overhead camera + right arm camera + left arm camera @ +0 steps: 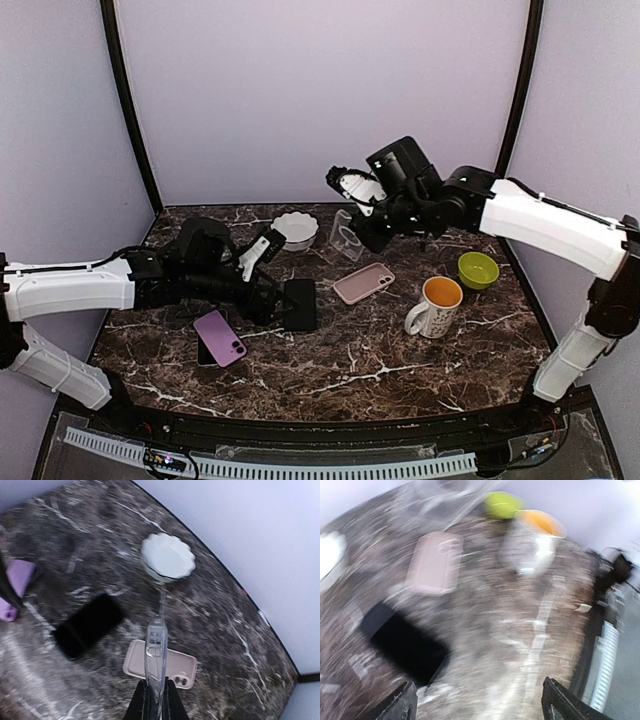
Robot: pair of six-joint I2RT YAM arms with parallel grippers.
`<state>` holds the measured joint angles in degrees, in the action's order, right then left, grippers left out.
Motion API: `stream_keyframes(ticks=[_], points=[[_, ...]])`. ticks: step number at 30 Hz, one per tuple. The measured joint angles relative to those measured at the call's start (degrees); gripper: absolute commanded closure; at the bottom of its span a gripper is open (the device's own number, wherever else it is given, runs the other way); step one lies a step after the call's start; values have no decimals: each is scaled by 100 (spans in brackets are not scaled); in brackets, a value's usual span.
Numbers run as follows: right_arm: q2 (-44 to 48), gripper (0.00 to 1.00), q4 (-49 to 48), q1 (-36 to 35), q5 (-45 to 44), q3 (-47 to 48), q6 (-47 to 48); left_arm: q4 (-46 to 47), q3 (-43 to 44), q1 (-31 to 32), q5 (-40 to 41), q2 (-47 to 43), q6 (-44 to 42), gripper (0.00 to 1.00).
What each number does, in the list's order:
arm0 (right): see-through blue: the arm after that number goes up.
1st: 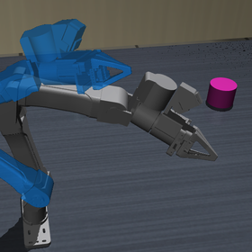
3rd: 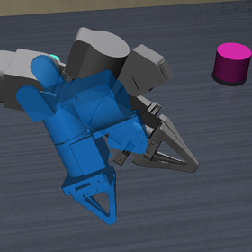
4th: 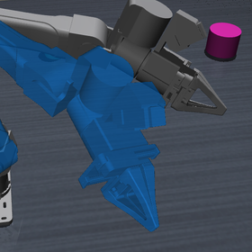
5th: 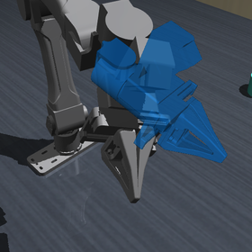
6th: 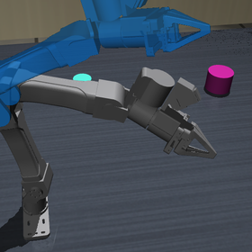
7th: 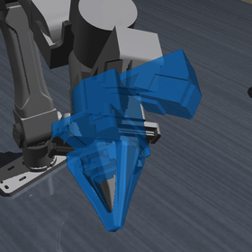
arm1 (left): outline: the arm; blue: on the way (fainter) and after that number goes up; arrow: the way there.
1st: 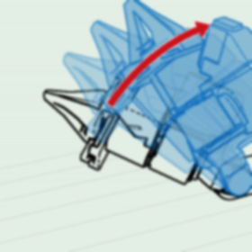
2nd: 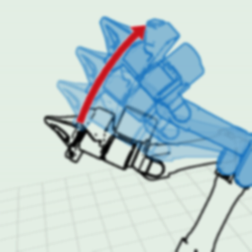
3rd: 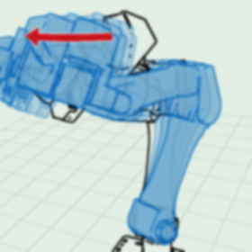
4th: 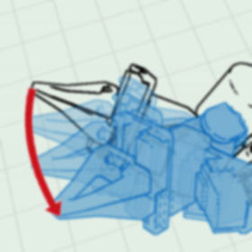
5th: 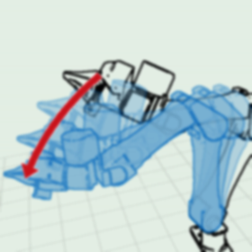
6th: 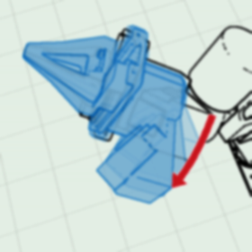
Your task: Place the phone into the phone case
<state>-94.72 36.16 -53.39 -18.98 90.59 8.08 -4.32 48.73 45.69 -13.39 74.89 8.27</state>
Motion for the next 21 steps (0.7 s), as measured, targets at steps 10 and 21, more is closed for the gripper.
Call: stream_keyframes(ticks=[10, 21], points=[[798, 100, 603, -573, 3812, -258, 247, 1110, -249, 472, -868, -844, -728, 19], [782, 56, 1016, -645, 4579, -203, 426, 887, -175, 859, -1676, -387, -1034, 100]])
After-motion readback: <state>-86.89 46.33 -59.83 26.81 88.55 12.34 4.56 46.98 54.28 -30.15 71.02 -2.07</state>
